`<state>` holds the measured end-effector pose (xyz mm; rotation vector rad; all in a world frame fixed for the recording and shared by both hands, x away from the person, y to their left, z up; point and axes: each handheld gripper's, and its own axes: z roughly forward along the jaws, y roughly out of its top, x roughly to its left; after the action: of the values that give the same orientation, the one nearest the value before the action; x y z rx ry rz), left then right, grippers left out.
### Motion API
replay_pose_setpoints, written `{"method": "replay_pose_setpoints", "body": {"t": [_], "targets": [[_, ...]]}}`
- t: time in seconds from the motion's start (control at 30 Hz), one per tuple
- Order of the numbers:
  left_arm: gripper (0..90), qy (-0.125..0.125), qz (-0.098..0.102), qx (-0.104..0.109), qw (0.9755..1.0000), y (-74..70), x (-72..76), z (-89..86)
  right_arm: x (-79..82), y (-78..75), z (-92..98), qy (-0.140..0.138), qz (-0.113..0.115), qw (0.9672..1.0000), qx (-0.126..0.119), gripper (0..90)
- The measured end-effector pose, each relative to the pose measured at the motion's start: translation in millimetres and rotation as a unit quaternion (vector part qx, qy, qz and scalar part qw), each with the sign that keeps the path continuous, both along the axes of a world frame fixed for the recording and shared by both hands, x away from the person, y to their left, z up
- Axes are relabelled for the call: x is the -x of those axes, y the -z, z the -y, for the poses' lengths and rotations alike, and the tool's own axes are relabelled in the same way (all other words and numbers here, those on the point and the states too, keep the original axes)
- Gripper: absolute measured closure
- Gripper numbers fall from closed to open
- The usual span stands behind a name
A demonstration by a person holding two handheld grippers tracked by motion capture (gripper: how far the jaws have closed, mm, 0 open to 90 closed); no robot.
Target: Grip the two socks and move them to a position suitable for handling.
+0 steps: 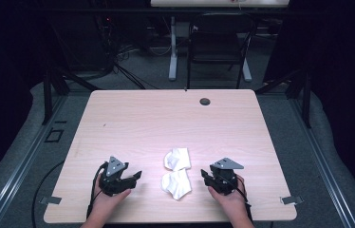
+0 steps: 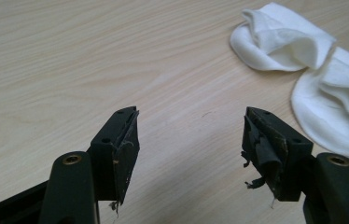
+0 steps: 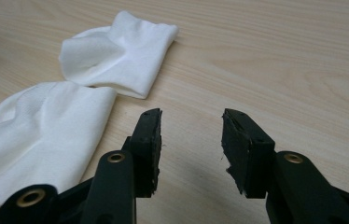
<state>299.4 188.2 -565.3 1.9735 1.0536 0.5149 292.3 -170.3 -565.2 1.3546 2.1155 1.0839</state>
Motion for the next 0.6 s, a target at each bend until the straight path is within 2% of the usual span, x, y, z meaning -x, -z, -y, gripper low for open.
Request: {"method": "replay_pose_setpoints", "body": {"t": [0.13, 0.23, 0.3, 0.4, 0.6], "targets": [[39.2, 0.006, -0.008, 0.006, 0.9999, 0.1, 0.2, 3.4, 3.9, -1.7, -4.1, -0.007, 0.003, 1.0000, -0.001, 57.0], [40.9, 0.014, -0.010, 0.014, 0.9998, -1.2, 1.0, 5.7, 7.3, -4.6, -5.8, -0.012, 0.002, 0.9999, 0.012, 58.2], [40.9, 0.014, -0.013, 0.005, 0.9998, 0.4, 1.8, 8.4, 7.9, -5.6, -5.7, -0.010, 0.005, 0.9999, 0.006, 59.0], [42.8, 0.021, -0.013, 0.000, 0.9997, 0.5, 4.3, 11.1, 9.9, -6.0, -3.6, -0.010, 0.000, 0.9999, 0.001, 60.2], [44.4, 0.037, -0.007, -0.007, 0.9993, -3.6, 7.7, 14.0, 13.6, -7.8, -2.9, -0.016, 0.009, 0.9998, -0.004, 61.1]]}}
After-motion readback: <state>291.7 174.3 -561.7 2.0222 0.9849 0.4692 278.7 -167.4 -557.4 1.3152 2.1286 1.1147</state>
